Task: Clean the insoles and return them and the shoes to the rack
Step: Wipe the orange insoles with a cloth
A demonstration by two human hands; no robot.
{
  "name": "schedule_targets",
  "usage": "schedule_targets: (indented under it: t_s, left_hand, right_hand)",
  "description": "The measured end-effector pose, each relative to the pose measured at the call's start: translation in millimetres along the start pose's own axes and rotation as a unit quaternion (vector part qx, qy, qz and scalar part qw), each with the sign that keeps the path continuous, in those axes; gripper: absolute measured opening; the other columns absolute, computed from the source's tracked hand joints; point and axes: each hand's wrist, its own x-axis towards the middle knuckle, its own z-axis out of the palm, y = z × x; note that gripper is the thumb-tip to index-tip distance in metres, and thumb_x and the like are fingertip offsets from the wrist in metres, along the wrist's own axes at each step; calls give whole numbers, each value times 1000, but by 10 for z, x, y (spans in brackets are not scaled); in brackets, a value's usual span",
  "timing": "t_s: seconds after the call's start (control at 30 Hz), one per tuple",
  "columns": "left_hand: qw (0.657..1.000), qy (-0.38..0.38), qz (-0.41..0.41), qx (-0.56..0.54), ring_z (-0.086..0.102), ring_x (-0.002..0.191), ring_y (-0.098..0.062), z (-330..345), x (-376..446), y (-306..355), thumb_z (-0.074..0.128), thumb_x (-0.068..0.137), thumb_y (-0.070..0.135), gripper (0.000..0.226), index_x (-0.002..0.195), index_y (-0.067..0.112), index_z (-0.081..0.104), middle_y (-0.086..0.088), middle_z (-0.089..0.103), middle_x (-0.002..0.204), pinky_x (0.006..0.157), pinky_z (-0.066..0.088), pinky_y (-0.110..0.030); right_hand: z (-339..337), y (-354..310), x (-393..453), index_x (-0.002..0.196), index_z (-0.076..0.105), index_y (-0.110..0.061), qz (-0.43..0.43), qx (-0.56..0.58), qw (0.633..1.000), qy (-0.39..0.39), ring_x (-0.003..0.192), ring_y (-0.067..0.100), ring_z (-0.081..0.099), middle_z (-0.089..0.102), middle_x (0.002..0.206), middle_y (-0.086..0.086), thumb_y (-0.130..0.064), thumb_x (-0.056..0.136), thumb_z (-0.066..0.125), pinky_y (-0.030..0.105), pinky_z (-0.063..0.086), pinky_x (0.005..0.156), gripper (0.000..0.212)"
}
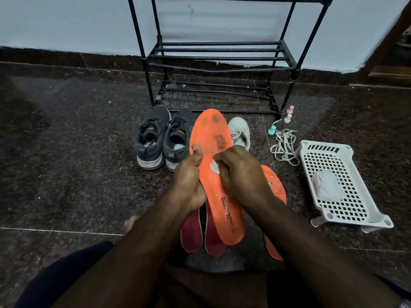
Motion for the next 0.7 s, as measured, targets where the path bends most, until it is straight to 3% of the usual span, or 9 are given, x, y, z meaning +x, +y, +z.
schedule_targets:
  t_s: [0.17, 0.27, 0.37, 0.57, 0.7]
  left_hand:
    - [1000, 17, 1, -2, 66, 108, -30, -5, 24, 26, 35, 104, 49, 60, 131, 0, 57, -20, 66, 126, 99, 50, -42]
    - [998, 55, -4, 9, 70, 99, -29, -27, 61, 51, 38, 101, 55, 60, 126, 5, 62, -17, 70, 120, 88, 54, -40]
    - [998, 68, -9, 9, 71, 99, -29, -39, 57, 40, 39, 101, 56, 63, 132, 4, 59, -17, 68, 124, 79, 61, -37]
    - [999, 36, -2, -2, 65, 113, -35, -33, 40, 5, 36, 105, 47, 59, 133, 0, 56, -22, 65, 127, 93, 54, -48]
    - [999, 49, -7, 2, 69, 100, -32, -31, 39, 1, 37, 103, 48, 60, 132, -1, 57, -22, 66, 126, 90, 56, -44]
  right_hand:
    - [29, -87, -109, 102, 74, -11, -28, 14, 998, -54, 86, 26, 64, 66, 90, 8, -10, 80, 53, 36, 51, 78, 30]
    - [59, -141, -180, 101, 74, -8, -62, 41, 995, -60, 83, 25, 63, 65, 88, 9, -5, 80, 63, 28, 44, 76, 24]
    - [75, -139, -194, 96, 74, -7, -86, 34, 994, -52, 78, 27, 61, 63, 85, 9, -6, 79, 68, 33, 46, 72, 19]
    - [55, 128, 52, 90, 75, -7, -25, 4, 998, 50, 80, 29, 61, 62, 84, 8, -3, 79, 62, 41, 51, 71, 18]
    - [85, 30, -79, 88, 75, -14, -28, 39, 999, 6, 82, 21, 63, 66, 83, 3, -11, 79, 69, 36, 50, 76, 12]
